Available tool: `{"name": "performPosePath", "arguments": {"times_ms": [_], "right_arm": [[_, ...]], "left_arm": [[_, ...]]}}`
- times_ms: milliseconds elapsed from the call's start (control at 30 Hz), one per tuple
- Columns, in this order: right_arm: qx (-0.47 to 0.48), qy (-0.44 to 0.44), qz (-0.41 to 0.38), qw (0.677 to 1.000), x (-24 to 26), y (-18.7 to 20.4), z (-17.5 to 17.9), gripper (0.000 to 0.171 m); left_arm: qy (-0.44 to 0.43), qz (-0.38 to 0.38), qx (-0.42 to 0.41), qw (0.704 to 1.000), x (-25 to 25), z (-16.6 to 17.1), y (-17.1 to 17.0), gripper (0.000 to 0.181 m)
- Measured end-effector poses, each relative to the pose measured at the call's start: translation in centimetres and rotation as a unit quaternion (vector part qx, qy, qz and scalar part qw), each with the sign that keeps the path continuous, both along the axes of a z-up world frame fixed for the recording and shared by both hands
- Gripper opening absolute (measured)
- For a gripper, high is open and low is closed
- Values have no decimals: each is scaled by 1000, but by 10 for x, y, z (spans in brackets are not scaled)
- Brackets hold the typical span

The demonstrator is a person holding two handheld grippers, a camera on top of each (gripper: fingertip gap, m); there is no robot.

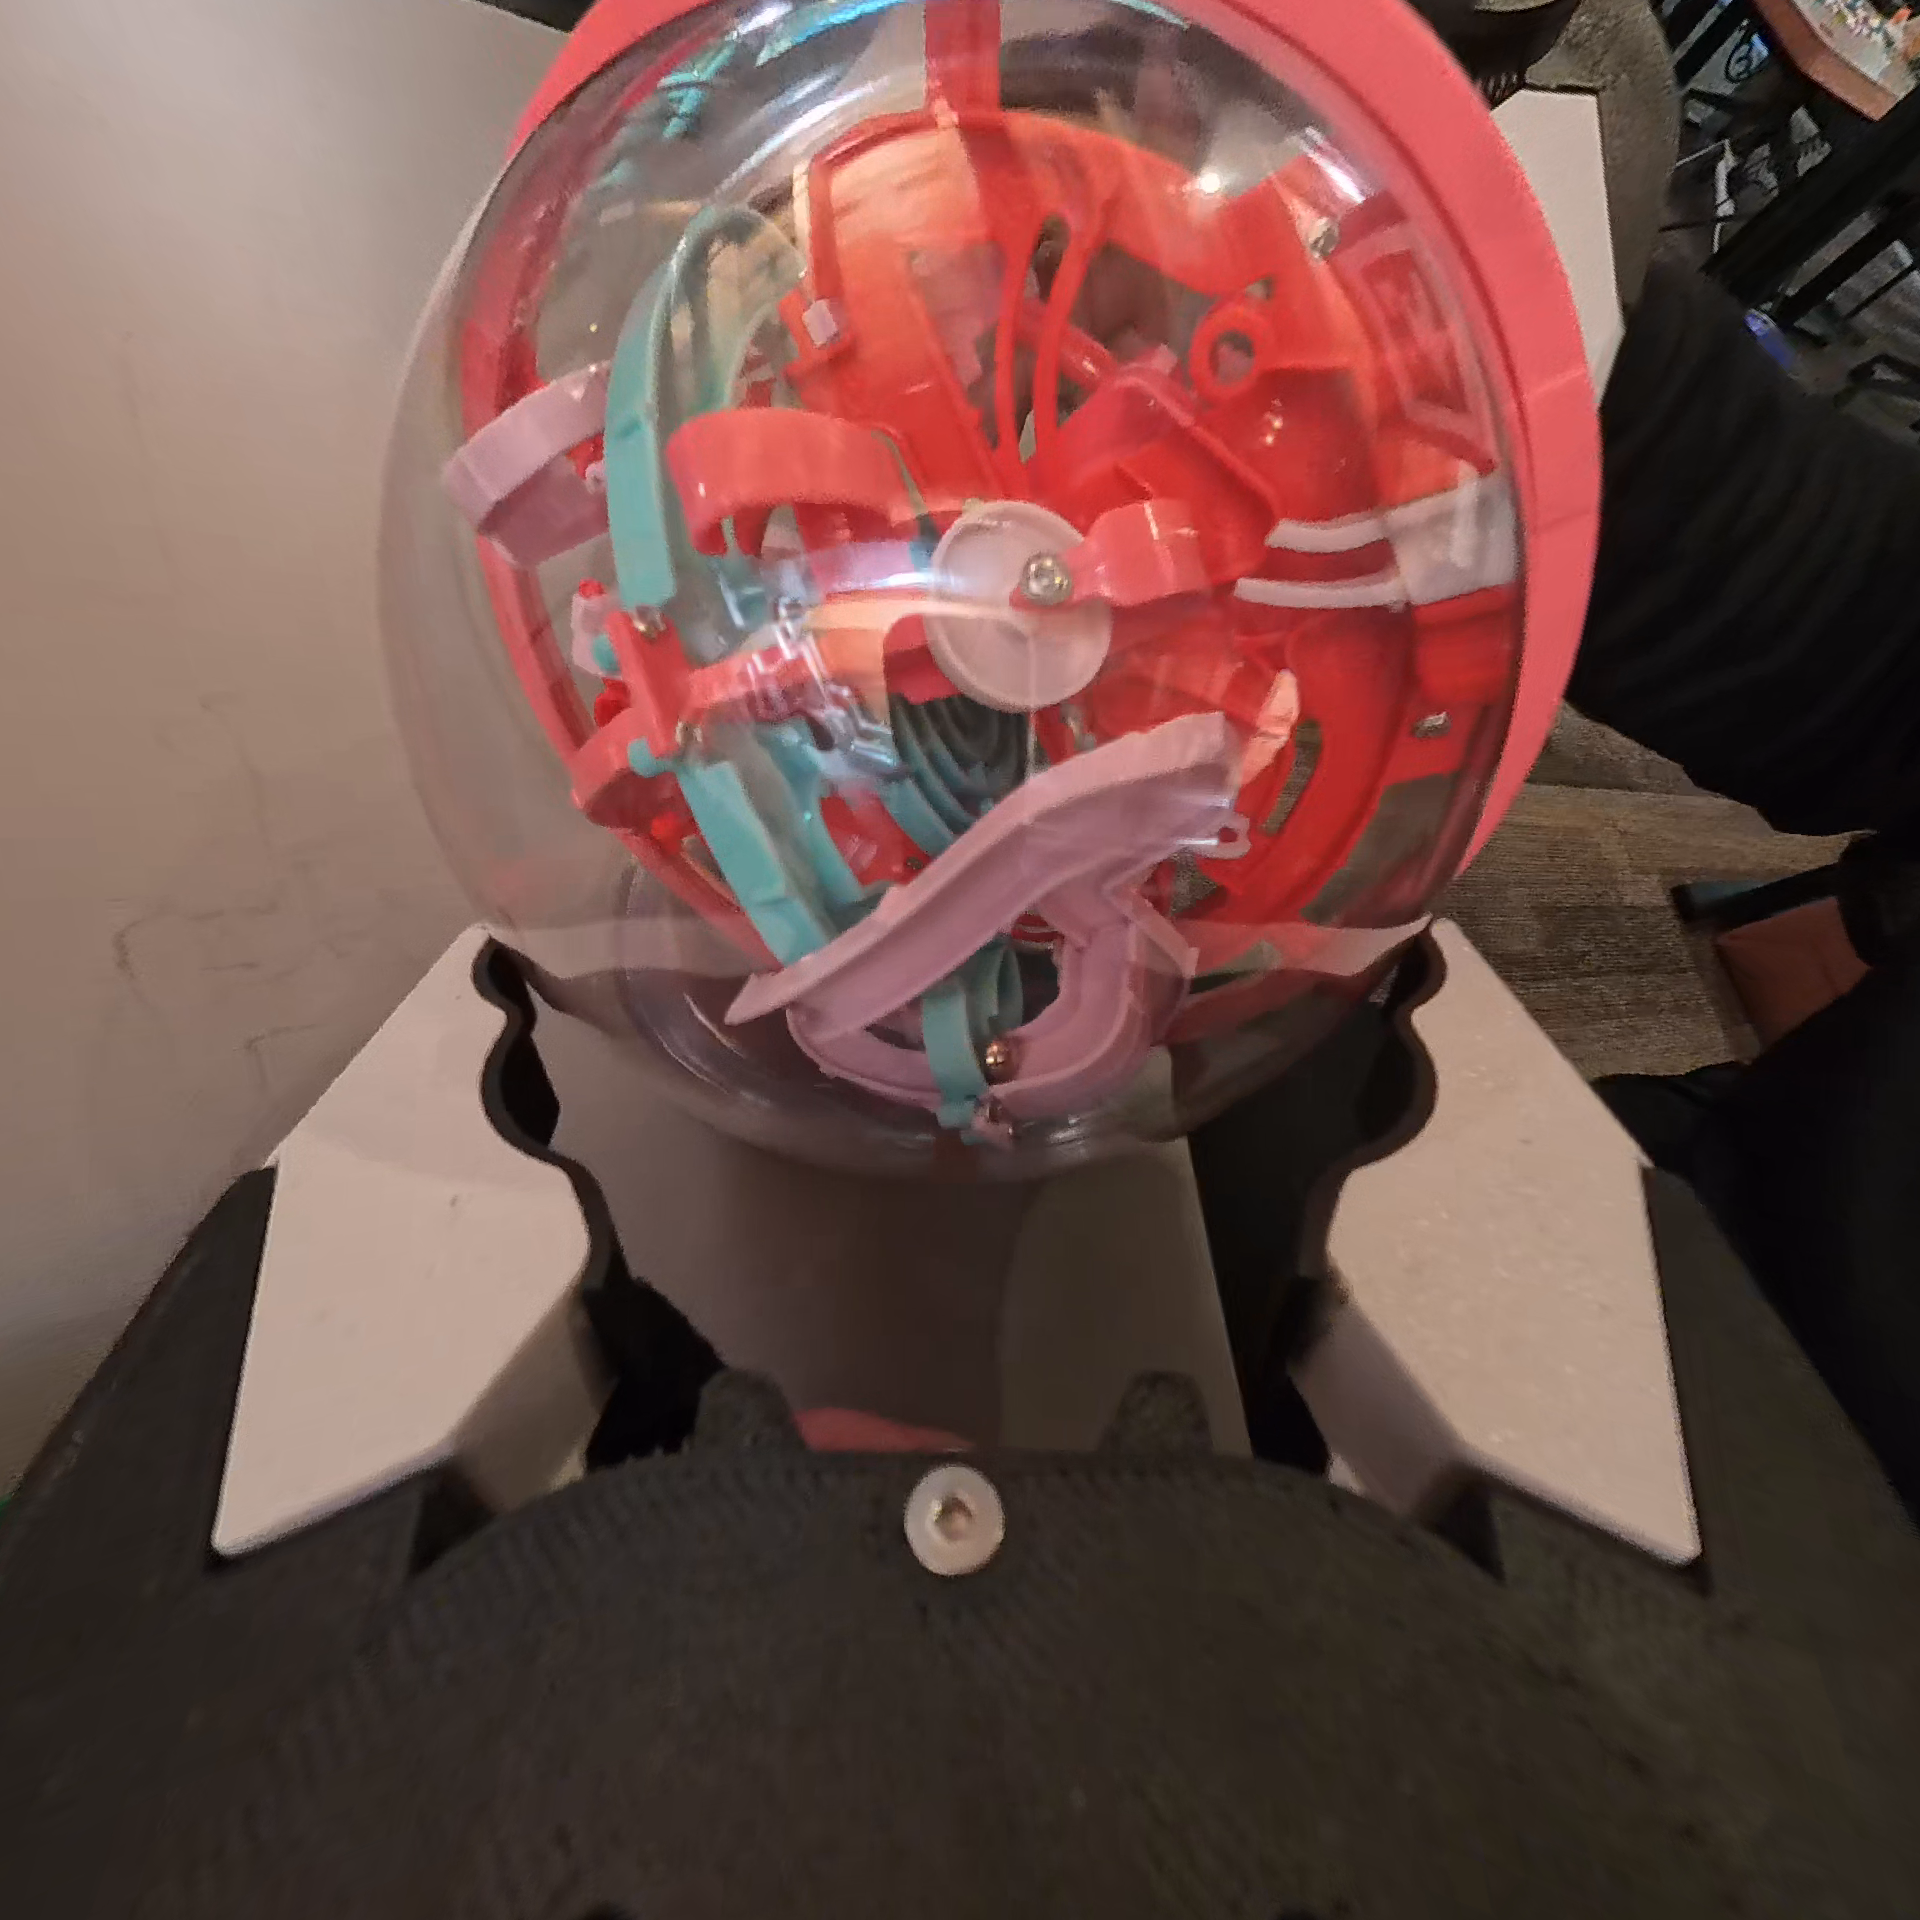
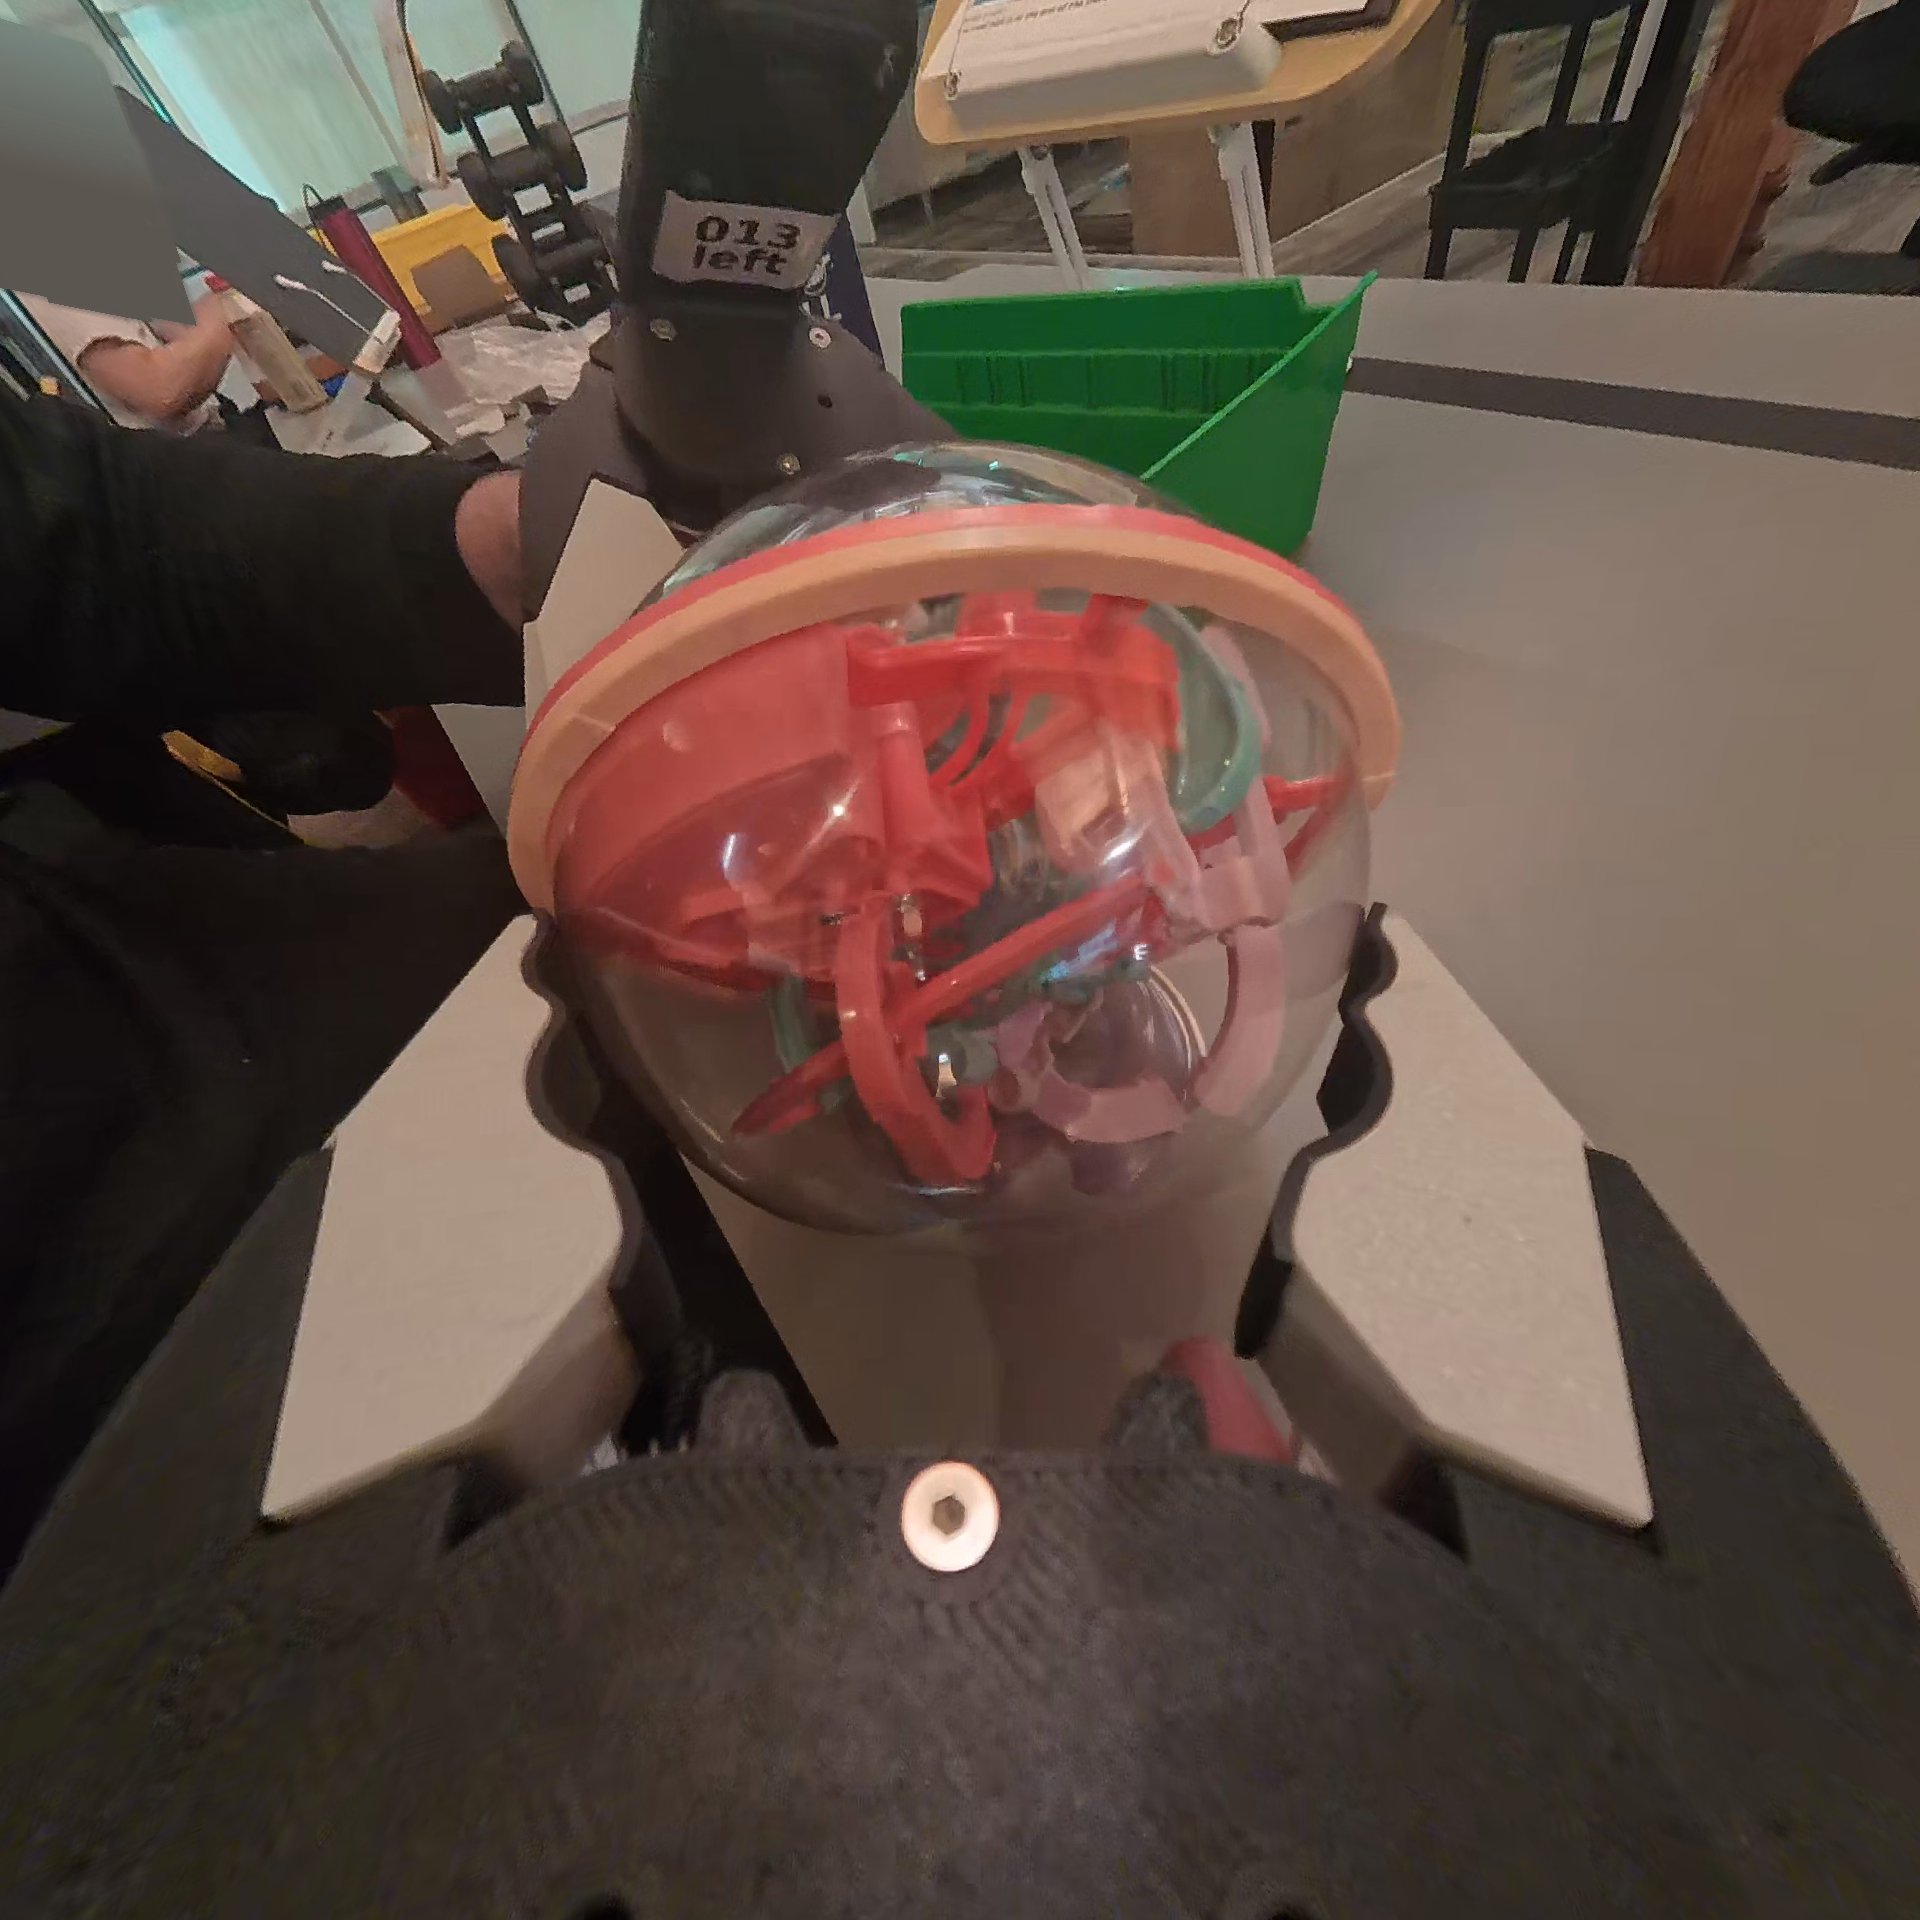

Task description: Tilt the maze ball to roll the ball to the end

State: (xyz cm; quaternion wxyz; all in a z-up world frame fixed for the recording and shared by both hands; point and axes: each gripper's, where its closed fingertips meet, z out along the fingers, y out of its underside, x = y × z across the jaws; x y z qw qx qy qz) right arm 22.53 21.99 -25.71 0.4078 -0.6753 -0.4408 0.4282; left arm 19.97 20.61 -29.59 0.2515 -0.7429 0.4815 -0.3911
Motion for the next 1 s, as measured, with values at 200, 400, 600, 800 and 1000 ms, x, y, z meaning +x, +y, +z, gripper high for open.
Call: {"name": "performPosePath", "arguments": {"times_ms": [200, 400, 600, 800, 1000], "right_arm": [[-11, -1, 2, 1000, 1, -4, 5, 142], [-41, -10, 10, 999, -1, -10, 6, 142], [-65, -5, 11, 998, -2, -7, 6, 141], [-90, -1, 10, 996, -2, -4, 5, 142], [-130, 11, 8, 991, -2, 2, 4, 142]], "left_arm": [[3, -1, -19, 1000, 2, 2, -7, 156], [26, -7, -54, 998, 3, -9, -22, 157], [25, -4, -77, 997, 4, -11, -24, 158], [20, -1, -91, 996, 3, -9, -22, 158], [33, -6, -93, 995, 2, -14, -20, 156]]}}
